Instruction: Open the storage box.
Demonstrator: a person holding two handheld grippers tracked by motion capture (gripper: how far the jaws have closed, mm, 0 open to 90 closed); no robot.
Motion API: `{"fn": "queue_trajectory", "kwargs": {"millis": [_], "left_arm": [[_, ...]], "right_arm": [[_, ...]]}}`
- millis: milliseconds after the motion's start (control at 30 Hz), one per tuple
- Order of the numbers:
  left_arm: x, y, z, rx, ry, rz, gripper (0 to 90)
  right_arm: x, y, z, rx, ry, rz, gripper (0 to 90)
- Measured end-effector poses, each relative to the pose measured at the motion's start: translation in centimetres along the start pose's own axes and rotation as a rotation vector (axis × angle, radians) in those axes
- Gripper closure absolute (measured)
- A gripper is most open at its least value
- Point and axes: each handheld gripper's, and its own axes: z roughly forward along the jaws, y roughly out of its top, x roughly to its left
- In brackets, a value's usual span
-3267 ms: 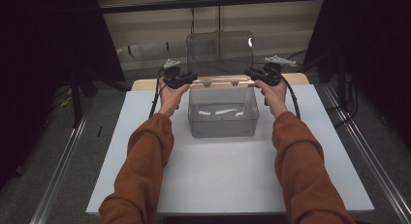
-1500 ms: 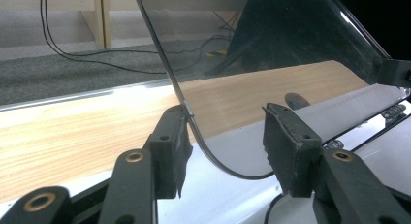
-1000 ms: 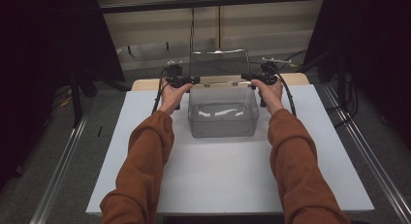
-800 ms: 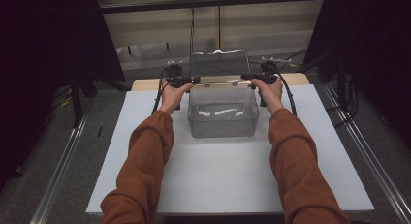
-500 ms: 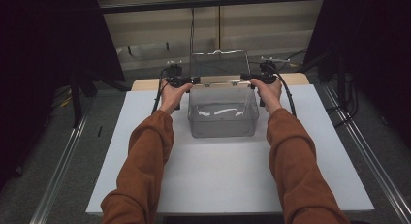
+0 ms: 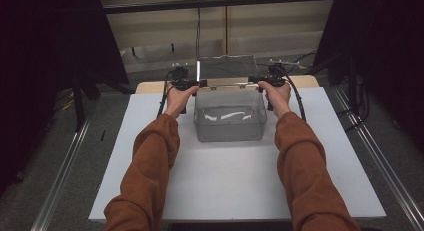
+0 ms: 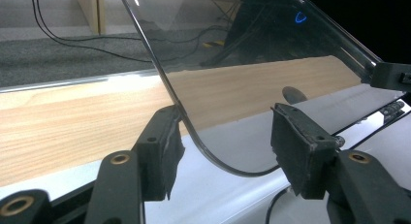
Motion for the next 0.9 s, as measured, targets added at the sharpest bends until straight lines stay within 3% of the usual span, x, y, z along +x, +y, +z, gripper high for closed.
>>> {"fn": "queue_trajectory", "kwargs": {"millis": [167, 233, 433, 667, 700, 767, 833, 900], "left_arm": [[0.0, 0.0, 0.0, 0.002, -0.001, -0.001, 44.2], [-0.1, 0.0, 0.0, 0.003, 0.022, 0.019, 42.0], [-0.1, 0.0, 0.0, -0.004, 0.024, 0.024, 41.3], [0.0, -0.3, 0.2, -0.014, 0.016, 0.018, 40.7], [0.0, -0.3, 0.3, -0.013, 0.002, 0.004, 40.7], [-0.4, -0.3, 0.5, -0.031, 0.022, 0.027, 39.1], [-0.5, -0.3, 0.4, -0.05, 0.014, 0.034, 37.0], [-0.4, -0.3, 0.2, -0.057, 0.023, 0.032, 33.0]], "right_arm": [[0.2, 0.0, -0.1, -0.01, -0.014, -0.027, 54.1], [0.2, -0.1, -0.1, -0.01, -0.019, -0.028, 53.7], [0.0, -0.5, 0.2, 0.002, -0.009, 0.02, 49.1], [0.3, -0.5, 0.2, -0.025, -0.06, -0.02, 46.0], [0.3, -0.5, 0.2, -0.031, -0.062, -0.022, 52.4], [0.6, -0.5, 0.4, -0.045, -0.018, -0.015, 48.9], [1.0, -0.5, 0.5, -0.059, -0.065, -0.067, 42.7], [1.0, -0.5, 0.4, -0.076, -0.058, -0.057, 41.8]]}}
